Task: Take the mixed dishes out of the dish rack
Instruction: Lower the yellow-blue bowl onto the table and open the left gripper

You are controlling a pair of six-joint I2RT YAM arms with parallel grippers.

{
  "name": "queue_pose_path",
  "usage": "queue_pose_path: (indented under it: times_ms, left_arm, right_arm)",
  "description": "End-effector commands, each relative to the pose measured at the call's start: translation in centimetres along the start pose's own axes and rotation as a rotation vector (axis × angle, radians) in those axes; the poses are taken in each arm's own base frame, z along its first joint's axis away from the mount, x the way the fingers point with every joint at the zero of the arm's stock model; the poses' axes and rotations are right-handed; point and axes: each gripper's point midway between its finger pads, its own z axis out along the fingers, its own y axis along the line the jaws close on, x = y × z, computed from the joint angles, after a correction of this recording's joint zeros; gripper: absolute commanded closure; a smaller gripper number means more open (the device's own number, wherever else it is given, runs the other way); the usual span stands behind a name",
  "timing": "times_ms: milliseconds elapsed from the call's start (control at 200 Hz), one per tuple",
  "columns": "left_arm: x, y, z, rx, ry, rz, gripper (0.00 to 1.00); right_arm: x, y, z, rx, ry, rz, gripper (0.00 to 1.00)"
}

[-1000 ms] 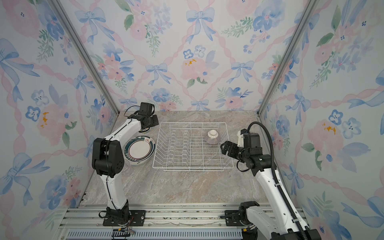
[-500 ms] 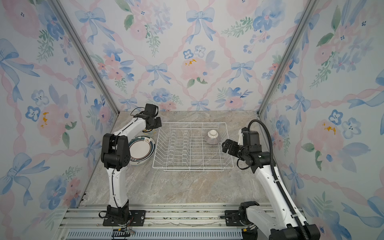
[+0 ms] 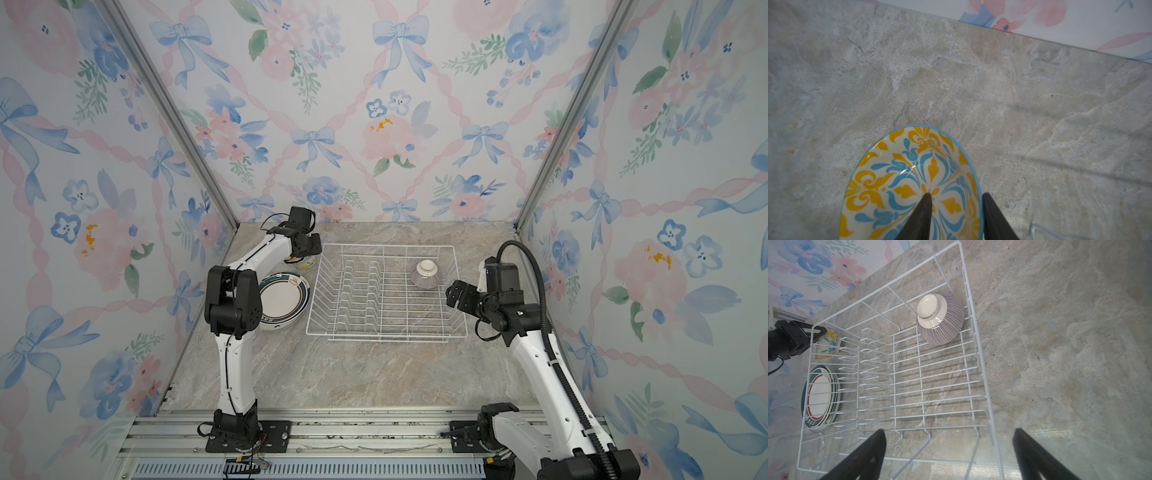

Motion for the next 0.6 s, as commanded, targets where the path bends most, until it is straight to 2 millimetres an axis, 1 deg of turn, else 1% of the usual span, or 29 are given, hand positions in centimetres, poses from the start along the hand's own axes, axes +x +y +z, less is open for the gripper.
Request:
queue_pose_path:
  times_ms: [0,65,170,240,265,290,435,595]
  left_arm:
    - [-1.2,0.1,-0.5,-0.008,-0.028,-0.003,0.47]
    - [-1.6,0.0,-0.9,-0.006,-0.038,-0.005,0.38]
    - [-1.9,0.1,-1.4,-0.007,-0.049,-0.012,0.2]
    - [-2.2,0.1,-1.9,-0.008,-0.059,-0.014,0.11]
    - [-2.3,0.2,-2.1,-0.008,-0.061,-0.016,0.06]
    - [-2.3,0.2,-2.2,-0.009,-0.063,-0.017,0.03]
    - [-2.9,0.1,-3.6,0.004,-0.083,-0.029,0.02]
    - [-3.3,0.1,-5.3,0.022,-0.101,-0.045,0.02]
  right_arm:
    - [-1.0,0.1,-0.9,0.01,-0.028,-0.004,0.03]
    - [-1.1,0.1,-0.8,0.011,-0.027,-0.001,0.03]
    - [-1.3,0.3,-0.9,0.002,-0.027,0.004,0.03]
    - [-1.4,0.5,-0.9,-0.003,-0.028,0.007,0.03]
    - [-1.5,0.5,-0.9,-0.004,-0.029,0.007,0.03]
    - [-1.6,0.5,-1.0,-0.005,-0.03,0.007,0.03]
    - [-1.9,0.7,-1.0,-0.008,-0.032,0.002,0.03]
    - [-2.0,0.7,-0.7,0.001,-0.017,-0.002,0.03]
